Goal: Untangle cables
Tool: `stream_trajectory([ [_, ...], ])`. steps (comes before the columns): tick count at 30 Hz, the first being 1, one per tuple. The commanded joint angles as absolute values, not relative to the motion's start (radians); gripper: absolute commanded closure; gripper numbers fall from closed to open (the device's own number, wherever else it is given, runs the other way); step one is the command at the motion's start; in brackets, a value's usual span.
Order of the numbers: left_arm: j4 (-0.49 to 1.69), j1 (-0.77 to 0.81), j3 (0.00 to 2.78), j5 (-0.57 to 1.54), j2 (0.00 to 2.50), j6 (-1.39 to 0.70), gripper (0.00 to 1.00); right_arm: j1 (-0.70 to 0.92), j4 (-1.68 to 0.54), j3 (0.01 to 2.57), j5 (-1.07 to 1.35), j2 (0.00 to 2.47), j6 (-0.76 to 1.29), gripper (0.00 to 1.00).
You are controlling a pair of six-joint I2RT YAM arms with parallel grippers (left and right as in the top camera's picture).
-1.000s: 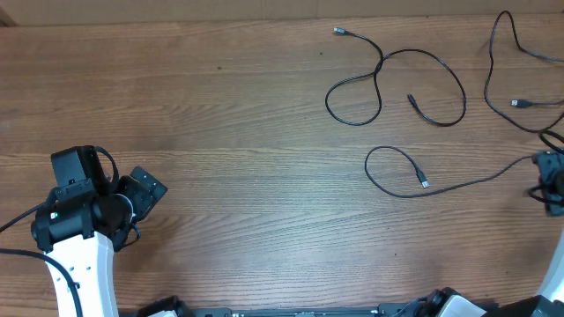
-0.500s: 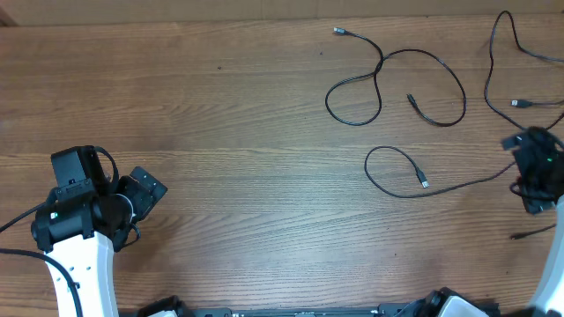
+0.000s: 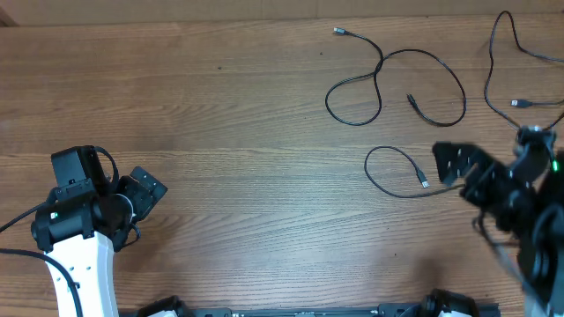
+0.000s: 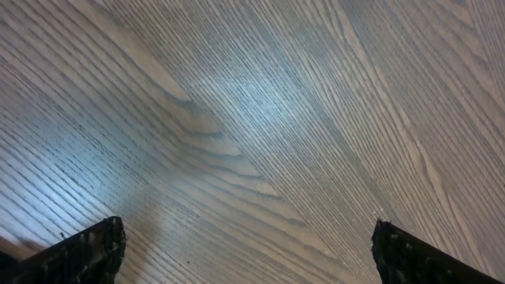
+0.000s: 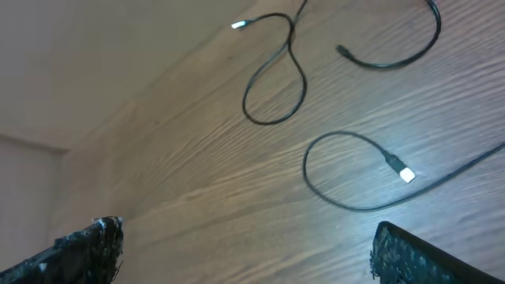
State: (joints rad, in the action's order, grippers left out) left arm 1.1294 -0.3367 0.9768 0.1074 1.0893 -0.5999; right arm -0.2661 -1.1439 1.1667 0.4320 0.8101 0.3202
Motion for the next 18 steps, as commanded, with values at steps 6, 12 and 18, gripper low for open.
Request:
stream_trajectory([
  [6, 1.129, -0.342, 0.973, 0.097, 1.086, -0.609, 0.0, -0.259, -1.257, 1.185, 0.451, 0.557, 0.226, 0.0],
  [12, 1.129, -0.342, 0.973, 0.097, 1.086, -0.609, 0.01, -0.259, -1.371, 1.185, 0.45, 0.504, 0.227, 0.0],
  [18, 1.129, -0.342, 0.973, 0.097, 1.086, -0.609, 0.01, -0.259, -1.428, 1.185, 0.45, 0.506, 0.227, 0.0],
])
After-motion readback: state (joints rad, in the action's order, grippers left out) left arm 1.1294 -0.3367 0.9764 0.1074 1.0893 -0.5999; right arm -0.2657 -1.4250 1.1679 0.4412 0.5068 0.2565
